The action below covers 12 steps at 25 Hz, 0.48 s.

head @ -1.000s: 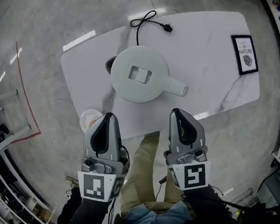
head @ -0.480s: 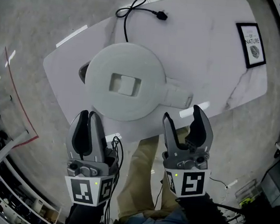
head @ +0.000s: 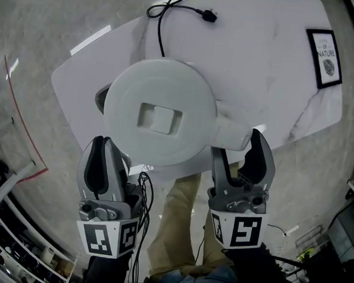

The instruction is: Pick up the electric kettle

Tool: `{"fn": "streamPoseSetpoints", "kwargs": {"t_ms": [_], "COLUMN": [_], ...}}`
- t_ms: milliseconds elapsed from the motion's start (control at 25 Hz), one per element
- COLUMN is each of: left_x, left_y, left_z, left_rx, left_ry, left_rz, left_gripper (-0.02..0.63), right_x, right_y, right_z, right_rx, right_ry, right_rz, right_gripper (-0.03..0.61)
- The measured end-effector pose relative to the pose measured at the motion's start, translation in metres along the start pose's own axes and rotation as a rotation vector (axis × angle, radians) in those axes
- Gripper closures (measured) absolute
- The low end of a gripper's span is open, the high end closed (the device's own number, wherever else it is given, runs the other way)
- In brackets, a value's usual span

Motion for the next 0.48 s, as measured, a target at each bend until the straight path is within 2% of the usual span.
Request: {"fn": "streamPoseSetpoints", "kwargs": {"t_ms": [480], "left_x": [0.021], "left_y": [-0.016], "left_z": [0.000], "left_rx": [-0.007], "left_ry": [0.004], "left_rz": [-0.038], "left_gripper": [0.564], "right_x": [0.031], "right_y": [0.003], "right_z": [-0.005], "right_rx": [-0.014], "right_ry": [0.017], "right_rz": [0.001], "right_gripper": [0.293]}}
Point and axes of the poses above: the fingertips, and each gripper's own axes: x forward along the fingers, y to its right, z out of its underside, the point moved 4 cm from there along -x, backward along the fingers, and after that the axes turned 11 degrees about z, right-handed, at the moved point
